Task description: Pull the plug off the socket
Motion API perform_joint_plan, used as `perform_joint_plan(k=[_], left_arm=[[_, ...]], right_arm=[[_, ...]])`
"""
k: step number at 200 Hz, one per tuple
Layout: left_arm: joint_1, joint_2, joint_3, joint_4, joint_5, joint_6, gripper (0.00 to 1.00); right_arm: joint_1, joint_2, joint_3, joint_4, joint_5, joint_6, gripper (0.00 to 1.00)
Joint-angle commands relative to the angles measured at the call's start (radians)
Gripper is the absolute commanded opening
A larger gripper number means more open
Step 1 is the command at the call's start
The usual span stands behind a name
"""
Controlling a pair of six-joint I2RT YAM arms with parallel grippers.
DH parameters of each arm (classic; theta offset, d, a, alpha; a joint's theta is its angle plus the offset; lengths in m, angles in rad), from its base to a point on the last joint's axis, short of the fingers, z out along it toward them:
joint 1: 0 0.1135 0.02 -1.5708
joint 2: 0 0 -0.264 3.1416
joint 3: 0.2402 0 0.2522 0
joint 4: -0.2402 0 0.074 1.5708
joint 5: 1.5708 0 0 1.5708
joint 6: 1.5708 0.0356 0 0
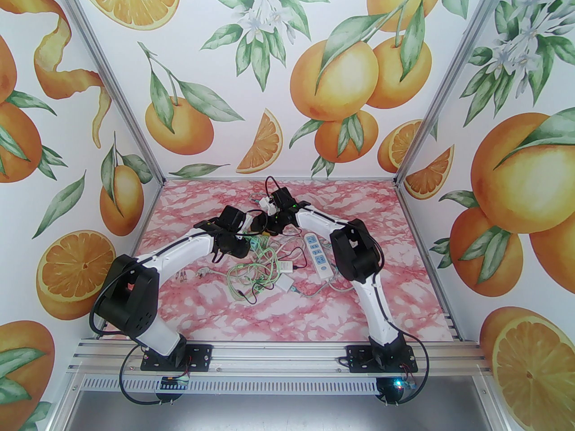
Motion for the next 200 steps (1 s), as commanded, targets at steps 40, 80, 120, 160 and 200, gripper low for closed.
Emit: perform_joint_plan(k=[40,80,120,160,200], left_arm=[[-0.003,0.033,0.019,0.006,0.050,0.019,0.39],[-0.003,0.017,0.032,0.007,0.051,0.004,0.38],[0.001,-0.013,0.060,0.005,0.079,-0.019,0.36],[0.003,-0.031,0.047,0.025,0.090,-0.008,0.37],[0.006,-0.012,0.005,0.083,0.048,0.045,0.39]], right_arm=[[0.025,0.026,-0.004,-0.073,-0.044,-0.025,0.50],[0.027,0.049,-0.008,-0.185,0.041,-0.081,0.46],[0.028,0.049,-0.015,-0.241,0.102,-0.119,0.46],[0.019,0.002,-0.049,-0.186,0.065,-0.096,0.48],[-0.005,-0.041,-0.111,-0.155,0.000,-0.086,0.48]])
